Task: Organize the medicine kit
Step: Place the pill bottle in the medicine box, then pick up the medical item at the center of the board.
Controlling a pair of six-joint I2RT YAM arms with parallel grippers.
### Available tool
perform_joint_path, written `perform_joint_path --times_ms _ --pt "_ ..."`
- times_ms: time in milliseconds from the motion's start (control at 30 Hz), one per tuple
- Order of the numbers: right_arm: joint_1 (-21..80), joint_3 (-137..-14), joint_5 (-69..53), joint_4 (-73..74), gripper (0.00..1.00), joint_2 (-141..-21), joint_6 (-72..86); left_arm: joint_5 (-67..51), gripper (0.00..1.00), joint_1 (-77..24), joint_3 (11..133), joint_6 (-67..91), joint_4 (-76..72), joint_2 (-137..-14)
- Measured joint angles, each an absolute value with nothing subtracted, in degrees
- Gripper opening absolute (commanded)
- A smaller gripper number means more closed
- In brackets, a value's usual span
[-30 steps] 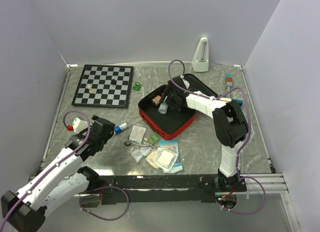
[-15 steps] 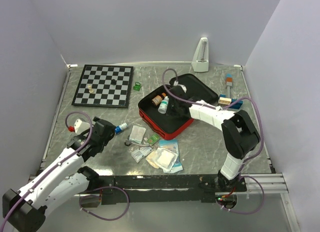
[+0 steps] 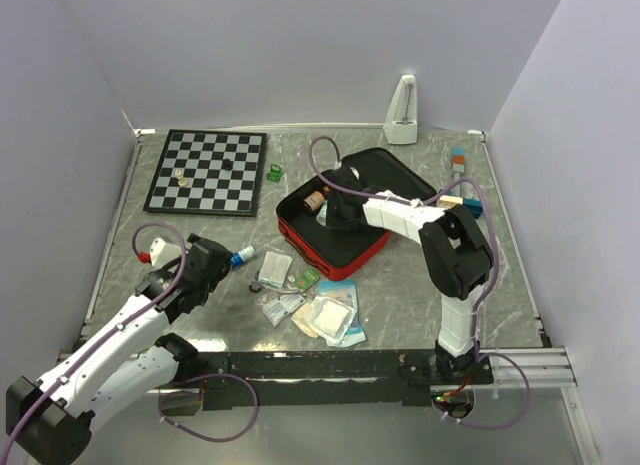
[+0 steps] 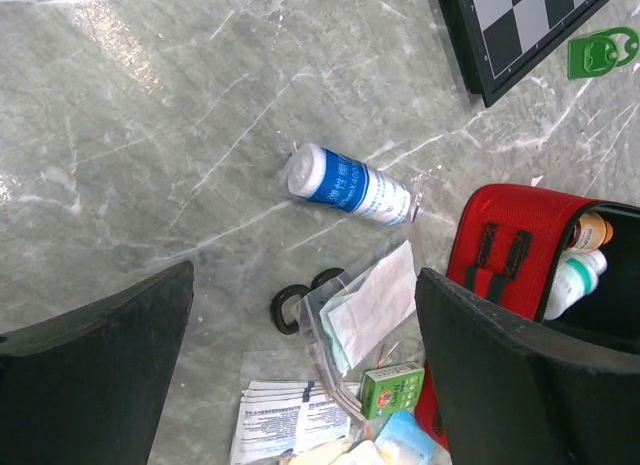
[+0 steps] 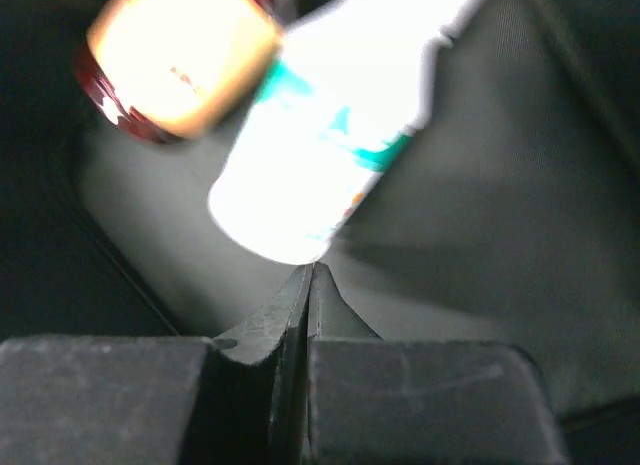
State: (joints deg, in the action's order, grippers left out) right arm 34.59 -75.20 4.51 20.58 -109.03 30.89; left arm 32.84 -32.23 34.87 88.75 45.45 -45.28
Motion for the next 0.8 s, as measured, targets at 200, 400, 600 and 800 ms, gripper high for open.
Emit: perform_joint_path --times_ms 200,400,600,800 --pt "33.5 -77.7 3.5 18.7 0.00 -110.0 30.1 32.7 0.96 -32.2 34.6 86.8 44.3 -45.1" --pt "33.3 -70.9 2.4 14.1 0.38 -106.8 30.1 30.9 0.96 -31.8 33.0 82.0 41.2 -44.9" --pt "36.1 -60.0 6.4 13.8 0.51 -90.7 30.0 27.5 0.96 -29.3 33.1 71.5 35.2 -47.5" --pt "40.7 -54.2 8.6 12.7 0.52 -76.3 29.5 22.0 0.96 -25.2 35.6 58.5 30.3 -55.5"
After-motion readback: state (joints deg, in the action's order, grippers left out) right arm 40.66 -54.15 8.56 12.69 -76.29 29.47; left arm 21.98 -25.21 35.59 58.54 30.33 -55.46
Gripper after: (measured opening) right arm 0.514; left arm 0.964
